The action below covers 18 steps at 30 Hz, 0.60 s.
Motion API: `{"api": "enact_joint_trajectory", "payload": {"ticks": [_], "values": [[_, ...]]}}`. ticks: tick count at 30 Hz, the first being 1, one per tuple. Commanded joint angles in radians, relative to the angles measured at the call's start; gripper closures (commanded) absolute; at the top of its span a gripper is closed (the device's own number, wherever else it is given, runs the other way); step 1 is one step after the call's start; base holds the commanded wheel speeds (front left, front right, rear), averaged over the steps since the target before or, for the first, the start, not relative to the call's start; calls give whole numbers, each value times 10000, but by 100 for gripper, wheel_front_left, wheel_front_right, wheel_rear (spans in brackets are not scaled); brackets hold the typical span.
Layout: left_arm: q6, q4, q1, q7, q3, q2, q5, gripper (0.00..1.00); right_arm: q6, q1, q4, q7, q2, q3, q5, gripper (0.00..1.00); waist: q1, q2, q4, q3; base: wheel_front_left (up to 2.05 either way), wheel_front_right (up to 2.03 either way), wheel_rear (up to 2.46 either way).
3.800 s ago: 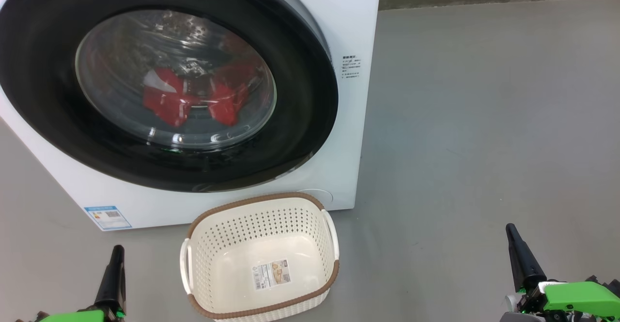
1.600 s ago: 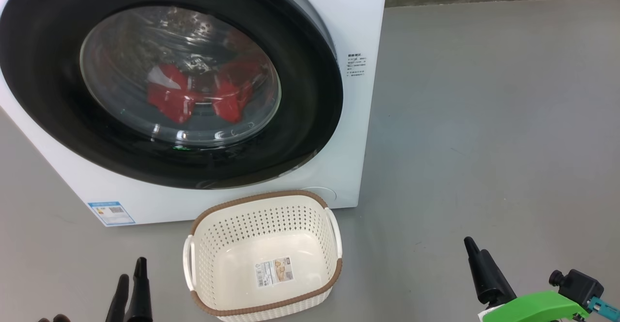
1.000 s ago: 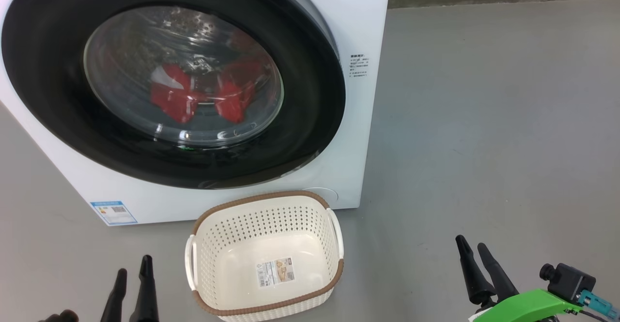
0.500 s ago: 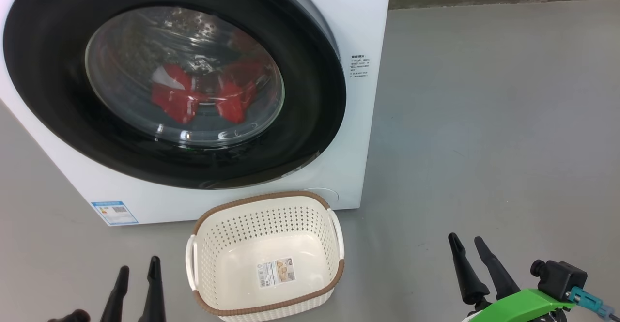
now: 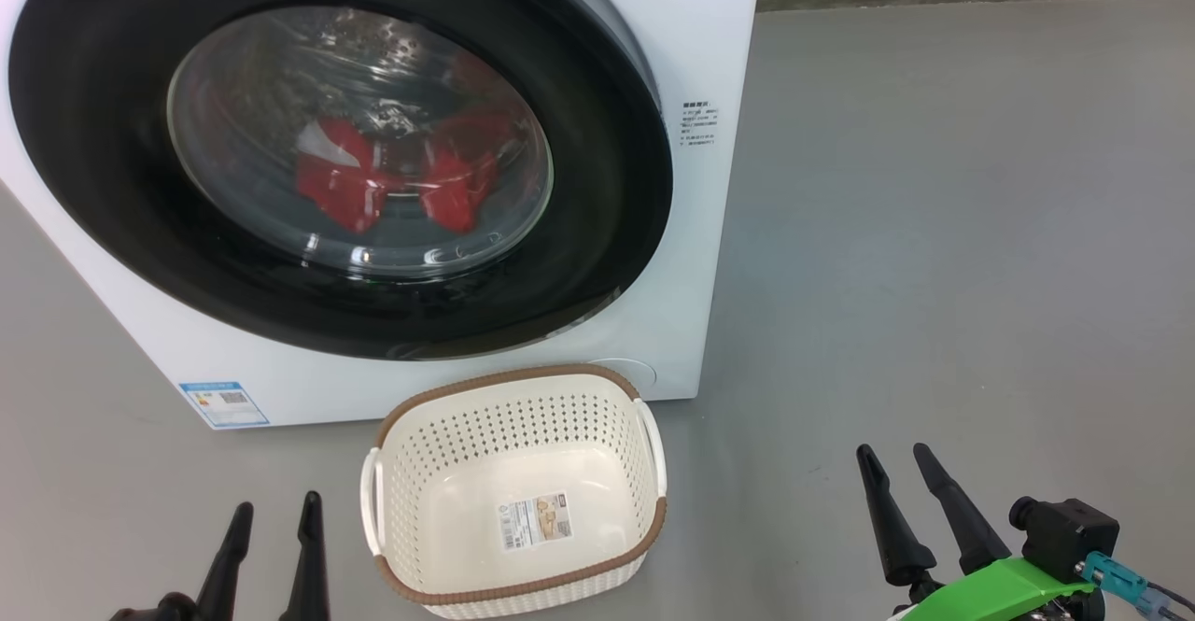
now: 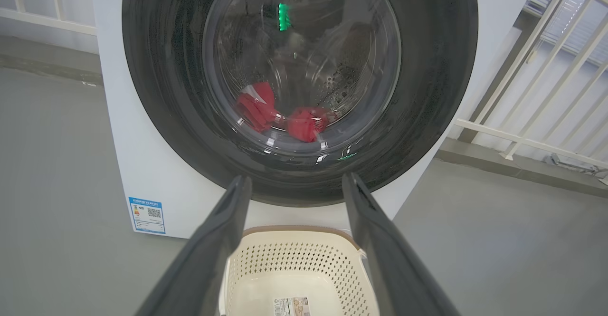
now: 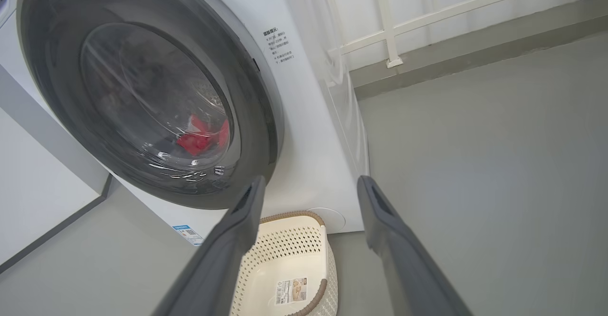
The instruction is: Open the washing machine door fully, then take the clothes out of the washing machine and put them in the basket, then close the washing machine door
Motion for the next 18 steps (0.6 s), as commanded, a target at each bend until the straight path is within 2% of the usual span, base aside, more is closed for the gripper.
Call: {"api": "enact_joint_trajectory", "payload": {"ticks": [1,18], "values": [[-26,-296,-89,-134,269,149,277,0,13,-136,-302,-134,-85,175,-279,0,-1,0,6,-18,0,0,0],[-30,-350,89,-633,287,191,1927,0,15,168,-430,-631,-89,27,-1992,0,-1,0,29,-82,0,0,0]]}}
